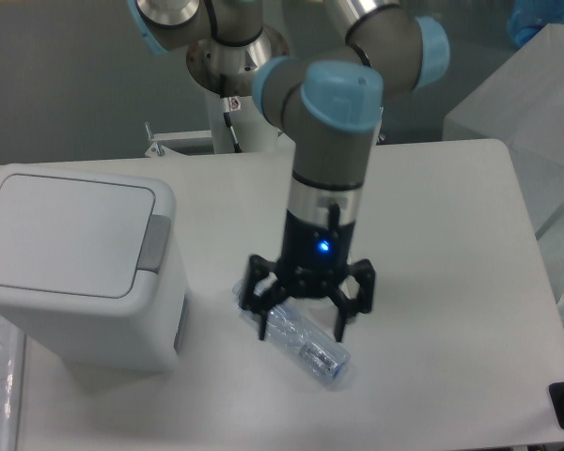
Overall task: Open the trash can
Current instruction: 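Move the open gripper over the bottle toward the trash can lid edge, then push the gripper finger against the lid edge to flip the lid open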
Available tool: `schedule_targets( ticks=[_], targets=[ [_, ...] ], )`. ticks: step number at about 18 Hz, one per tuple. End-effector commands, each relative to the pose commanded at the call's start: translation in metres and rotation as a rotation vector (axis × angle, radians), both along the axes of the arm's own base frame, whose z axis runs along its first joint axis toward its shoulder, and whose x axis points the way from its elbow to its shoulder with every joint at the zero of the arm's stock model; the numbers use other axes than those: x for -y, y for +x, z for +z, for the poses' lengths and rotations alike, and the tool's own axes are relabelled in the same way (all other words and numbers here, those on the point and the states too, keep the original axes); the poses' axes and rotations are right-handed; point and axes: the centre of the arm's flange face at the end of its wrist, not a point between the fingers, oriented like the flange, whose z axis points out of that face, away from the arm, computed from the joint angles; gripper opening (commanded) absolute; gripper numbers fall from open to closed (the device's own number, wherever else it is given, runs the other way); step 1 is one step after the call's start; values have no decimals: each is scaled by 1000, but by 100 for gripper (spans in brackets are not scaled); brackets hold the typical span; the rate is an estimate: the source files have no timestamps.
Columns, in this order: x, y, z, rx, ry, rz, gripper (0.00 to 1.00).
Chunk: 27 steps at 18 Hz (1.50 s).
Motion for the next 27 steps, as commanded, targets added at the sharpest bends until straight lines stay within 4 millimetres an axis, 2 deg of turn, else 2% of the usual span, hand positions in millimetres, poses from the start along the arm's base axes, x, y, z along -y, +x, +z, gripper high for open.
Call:
schedule_targets(
  ticks=[2,6,7,11,19,27],
  targets=[
    [10,21,19,39,57,-16,100],
    [46,78,1,81,66,-56,100],
    [51,83,-4,82,64,-54,100],
    [52,86,-6,83,59,-54,100],
    [41,73,-26,96,37,-57,100],
    [33,67,-28,80,50,-59,100]
  ],
)
